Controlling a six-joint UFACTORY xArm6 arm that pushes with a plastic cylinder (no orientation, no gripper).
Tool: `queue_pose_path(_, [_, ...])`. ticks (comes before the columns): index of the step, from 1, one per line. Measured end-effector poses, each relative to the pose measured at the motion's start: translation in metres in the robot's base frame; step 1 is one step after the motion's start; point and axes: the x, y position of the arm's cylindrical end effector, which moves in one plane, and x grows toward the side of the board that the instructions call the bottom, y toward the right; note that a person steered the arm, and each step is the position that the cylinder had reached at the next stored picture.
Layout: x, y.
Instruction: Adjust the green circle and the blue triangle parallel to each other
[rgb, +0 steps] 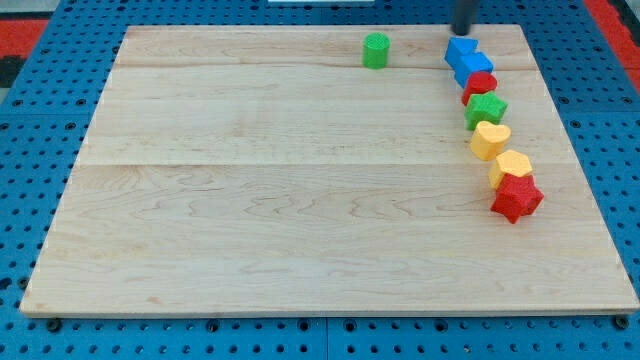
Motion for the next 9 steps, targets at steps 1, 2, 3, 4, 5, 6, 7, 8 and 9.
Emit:
queue_pose_path(1, [0.035, 0.029])
queue_pose_path(2, [0.054, -0.009])
queue_pose_path(3, [0.054, -0.068])
queue_pose_path(4, [0.056, -0.110])
queue_pose_path(5, [0.034, -0.105])
queue_pose_path(6, [0.025, -0.120])
queue_pose_path(7, [0.035, -0.151])
queue_pose_path(8, [0.065, -0.159])
queue_pose_path(9, [0.061, -0.159])
